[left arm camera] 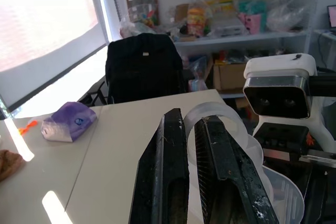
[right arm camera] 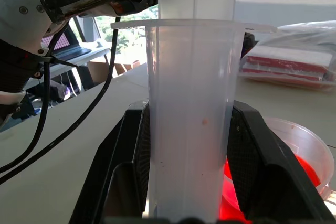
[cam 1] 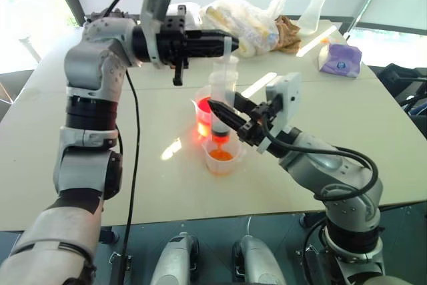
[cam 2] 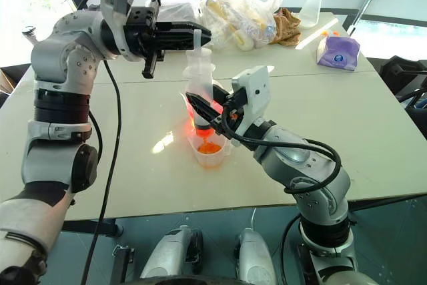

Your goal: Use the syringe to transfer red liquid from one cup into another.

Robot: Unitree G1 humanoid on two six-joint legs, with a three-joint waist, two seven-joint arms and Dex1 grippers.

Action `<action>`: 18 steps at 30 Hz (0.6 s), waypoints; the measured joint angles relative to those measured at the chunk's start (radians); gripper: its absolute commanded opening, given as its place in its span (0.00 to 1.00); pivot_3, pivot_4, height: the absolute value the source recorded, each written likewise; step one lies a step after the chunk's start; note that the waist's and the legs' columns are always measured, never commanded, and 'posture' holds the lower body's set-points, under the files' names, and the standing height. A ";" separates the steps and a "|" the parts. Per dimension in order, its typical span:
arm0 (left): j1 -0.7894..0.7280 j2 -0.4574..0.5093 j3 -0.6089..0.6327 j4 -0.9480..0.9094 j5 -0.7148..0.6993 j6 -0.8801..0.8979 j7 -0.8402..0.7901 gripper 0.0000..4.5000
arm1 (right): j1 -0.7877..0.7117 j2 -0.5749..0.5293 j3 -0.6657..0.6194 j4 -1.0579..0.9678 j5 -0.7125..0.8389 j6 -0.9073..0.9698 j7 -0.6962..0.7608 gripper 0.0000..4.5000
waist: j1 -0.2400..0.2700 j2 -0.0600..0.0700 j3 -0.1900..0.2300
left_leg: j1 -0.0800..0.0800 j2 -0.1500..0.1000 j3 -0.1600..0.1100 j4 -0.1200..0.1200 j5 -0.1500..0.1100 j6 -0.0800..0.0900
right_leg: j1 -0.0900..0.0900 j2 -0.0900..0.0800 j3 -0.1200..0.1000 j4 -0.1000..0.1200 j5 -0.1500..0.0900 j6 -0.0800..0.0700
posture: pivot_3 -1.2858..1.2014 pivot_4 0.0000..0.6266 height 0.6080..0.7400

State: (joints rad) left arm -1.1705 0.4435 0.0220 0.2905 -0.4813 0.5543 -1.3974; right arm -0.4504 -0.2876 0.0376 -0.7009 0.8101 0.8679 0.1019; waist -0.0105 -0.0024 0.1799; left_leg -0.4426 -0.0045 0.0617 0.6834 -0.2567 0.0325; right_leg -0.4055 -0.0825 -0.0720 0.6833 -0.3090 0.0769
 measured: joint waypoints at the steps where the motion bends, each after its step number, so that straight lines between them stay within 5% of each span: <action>1: 0.006 -0.001 0.000 -0.011 -0.006 0.010 0.007 0.01 | -0.003 0.000 0.000 0.000 0.000 0.000 0.000 0.34 | 0.000 0.000 0.000 | 0.000 0.000 0.000 0.000 0.000 0.000 | 0.000 0.000 0.000 0.000 0.000 0.000 | 0.52 0.24 1.00; 17: 0.097 0.006 0.001 -0.106 -0.049 0.075 0.066 0.01 | -0.011 -0.016 0.000 0.008 0.001 0.012 0.022 0.34 | 0.000 0.000 0.000 | 0.000 0.000 0.000 0.000 0.000 0.000 | 0.000 0.000 0.000 0.000 0.000 0.000 | 0.52 0.24 1.00; 18: 0.096 0.005 0.003 -0.104 -0.053 0.082 0.071 0.19 | -0.012 -0.017 -0.001 0.008 0.001 0.012 0.022 0.34 | 0.000 0.000 0.000 | 0.000 0.000 0.000 0.000 0.000 0.000 | 0.000 0.000 0.000 0.000 0.000 0.000 | 0.52 0.24 1.00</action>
State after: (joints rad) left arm -1.0741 0.4486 0.0251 0.1865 -0.5343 0.6367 -1.3267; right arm -0.4628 -0.3044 0.0367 -0.6924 0.8107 0.8798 0.1236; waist -0.0105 -0.0024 0.1799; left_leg -0.4425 -0.0045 0.0618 0.6834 -0.2567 0.0324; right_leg -0.4054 -0.0826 -0.0719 0.6832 -0.3090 0.0769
